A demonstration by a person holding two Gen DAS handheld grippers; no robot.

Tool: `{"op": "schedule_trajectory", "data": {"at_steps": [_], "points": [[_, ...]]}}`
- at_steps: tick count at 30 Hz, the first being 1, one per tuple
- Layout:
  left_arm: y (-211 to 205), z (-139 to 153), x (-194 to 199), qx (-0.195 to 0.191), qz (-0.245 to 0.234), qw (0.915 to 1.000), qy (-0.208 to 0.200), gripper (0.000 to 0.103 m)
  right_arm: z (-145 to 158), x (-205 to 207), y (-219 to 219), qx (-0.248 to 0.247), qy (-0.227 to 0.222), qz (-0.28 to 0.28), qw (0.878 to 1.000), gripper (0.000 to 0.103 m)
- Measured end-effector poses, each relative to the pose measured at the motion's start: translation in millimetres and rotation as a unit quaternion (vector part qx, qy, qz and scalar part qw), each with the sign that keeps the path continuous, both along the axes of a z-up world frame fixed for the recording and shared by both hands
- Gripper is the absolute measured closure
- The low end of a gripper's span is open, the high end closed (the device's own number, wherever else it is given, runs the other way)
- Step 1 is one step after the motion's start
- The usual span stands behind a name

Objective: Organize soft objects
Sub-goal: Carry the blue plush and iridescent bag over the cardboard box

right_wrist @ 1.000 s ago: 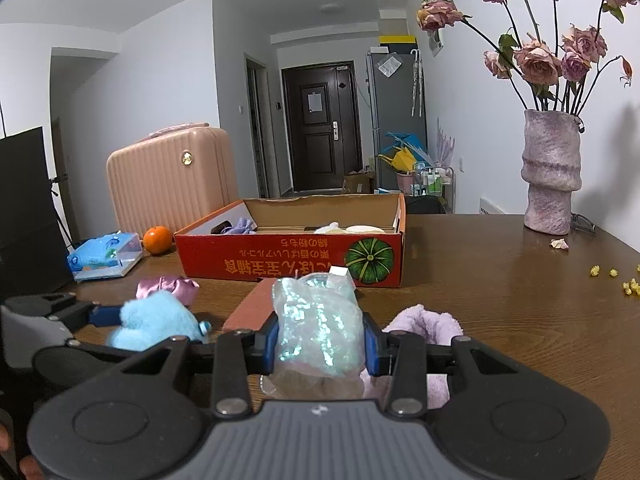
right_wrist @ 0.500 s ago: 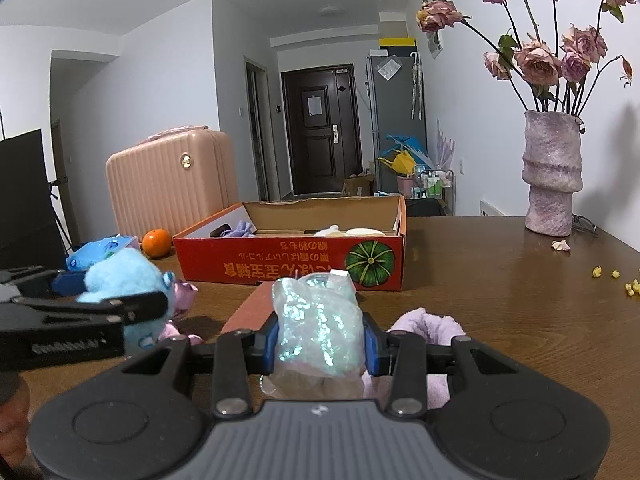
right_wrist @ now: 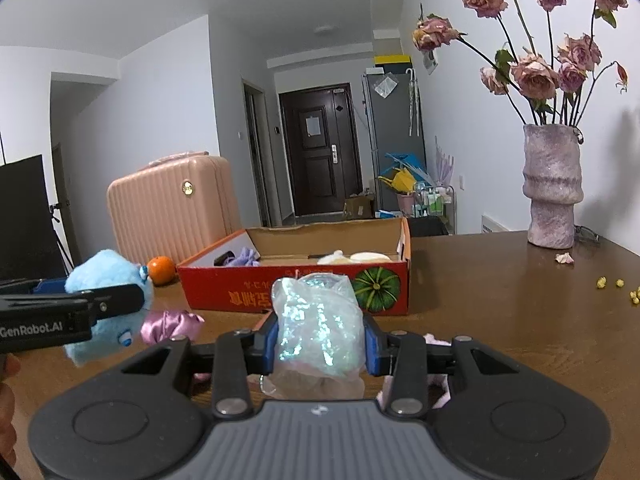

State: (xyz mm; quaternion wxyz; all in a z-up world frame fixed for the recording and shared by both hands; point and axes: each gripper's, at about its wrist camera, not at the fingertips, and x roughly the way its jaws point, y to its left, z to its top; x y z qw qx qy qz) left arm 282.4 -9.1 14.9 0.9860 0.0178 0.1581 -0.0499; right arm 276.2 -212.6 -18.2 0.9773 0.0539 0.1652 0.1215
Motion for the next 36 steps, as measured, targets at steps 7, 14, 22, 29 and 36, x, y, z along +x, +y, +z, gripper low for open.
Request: {"op": "schedule_trajectory", "data": {"at_steps": [7, 14, 22, 29, 36], "points": [[6.5, 6.9, 0.2, -0.013, 0.005, 0.9999, -0.003, 0.028, 7.8, 4.3, 6.8, -0.010, -0.015, -0.004, 1.000, 0.064], [11.9, 11.1, 9.8, -0.022, 0.010, 0.9997, 0.004, 0.028, 16.3, 17.0, 13.7, -0.018, -0.023, -0.004, 1.000, 0.064], [18.1, 18.1, 25.8, -0.029, 0.022, 0.9993, 0.003, 0.028, 24.2, 36.3, 22.8, -0.021, -0.031, -0.007, 0.999, 0.063], [19.3, 25.7, 44.5, -0.035, 0.031, 0.9989, -0.002, 0.028, 30.7, 57.3, 28.0, -0.015, -0.036, -0.010, 0.999, 0.063], [20.9, 34.3, 63.0, -0.041, 0.039, 0.9983, -0.014, 0.028, 34.8, 81.3, 37.5, -0.008, -0.037, -0.011, 0.999, 0.063]]}}
